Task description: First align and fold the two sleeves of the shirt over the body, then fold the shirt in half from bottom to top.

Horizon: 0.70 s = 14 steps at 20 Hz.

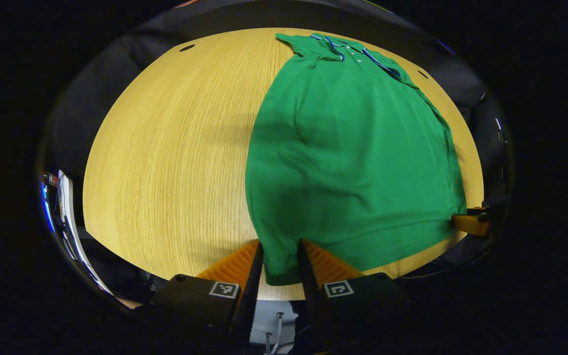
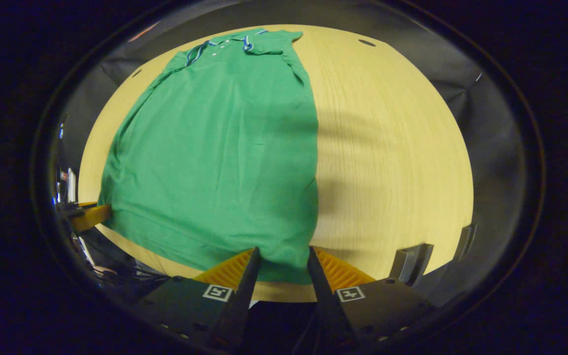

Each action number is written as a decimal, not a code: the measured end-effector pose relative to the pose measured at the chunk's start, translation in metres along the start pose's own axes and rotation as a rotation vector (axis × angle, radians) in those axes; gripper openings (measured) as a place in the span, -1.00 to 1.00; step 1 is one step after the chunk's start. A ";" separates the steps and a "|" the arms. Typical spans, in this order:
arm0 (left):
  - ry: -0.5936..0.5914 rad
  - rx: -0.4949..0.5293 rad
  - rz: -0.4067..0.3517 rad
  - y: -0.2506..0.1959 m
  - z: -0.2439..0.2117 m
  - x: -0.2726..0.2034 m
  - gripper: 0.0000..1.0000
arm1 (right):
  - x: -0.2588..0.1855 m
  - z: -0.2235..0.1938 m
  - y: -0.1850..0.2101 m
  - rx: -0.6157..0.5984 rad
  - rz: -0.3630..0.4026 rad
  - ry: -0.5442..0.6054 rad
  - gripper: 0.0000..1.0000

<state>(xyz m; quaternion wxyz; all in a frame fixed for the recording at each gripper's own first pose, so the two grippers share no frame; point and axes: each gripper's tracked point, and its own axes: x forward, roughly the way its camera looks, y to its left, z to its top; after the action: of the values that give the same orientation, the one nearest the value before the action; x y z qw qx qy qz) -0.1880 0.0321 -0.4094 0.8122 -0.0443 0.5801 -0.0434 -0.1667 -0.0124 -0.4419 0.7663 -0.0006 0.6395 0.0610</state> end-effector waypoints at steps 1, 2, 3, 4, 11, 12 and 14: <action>0.000 0.004 -0.010 -0.004 0.001 0.001 -0.29 | 0.000 0.001 0.000 -0.002 0.011 0.003 -0.05; -0.002 -0.002 -0.019 -0.007 0.001 0.000 -0.40 | 0.000 0.002 0.003 0.004 0.030 0.004 -0.20; -0.006 -0.024 -0.021 -0.007 0.000 0.000 -0.68 | 0.001 0.003 0.006 0.012 0.044 0.012 -0.67; -0.010 -0.042 -0.018 -0.008 0.001 -0.001 -0.79 | 0.000 0.003 0.006 0.004 0.050 0.010 -0.84; -0.114 -0.005 -0.045 -0.014 0.034 -0.025 -0.92 | -0.044 0.040 0.007 0.002 0.104 -0.110 -0.99; -0.139 0.005 -0.036 -0.012 0.043 -0.031 -0.91 | -0.051 0.050 0.008 0.008 0.116 -0.125 -1.00; -0.245 0.024 -0.032 -0.011 0.086 -0.053 -0.92 | -0.078 0.085 0.013 0.020 0.142 -0.188 -1.00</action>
<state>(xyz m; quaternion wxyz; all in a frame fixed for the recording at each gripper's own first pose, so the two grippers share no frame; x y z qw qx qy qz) -0.1243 0.0292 -0.3306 0.8767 -0.0488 0.4750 -0.0576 -0.0978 -0.0003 -0.3487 0.8166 0.0580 0.5640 0.1084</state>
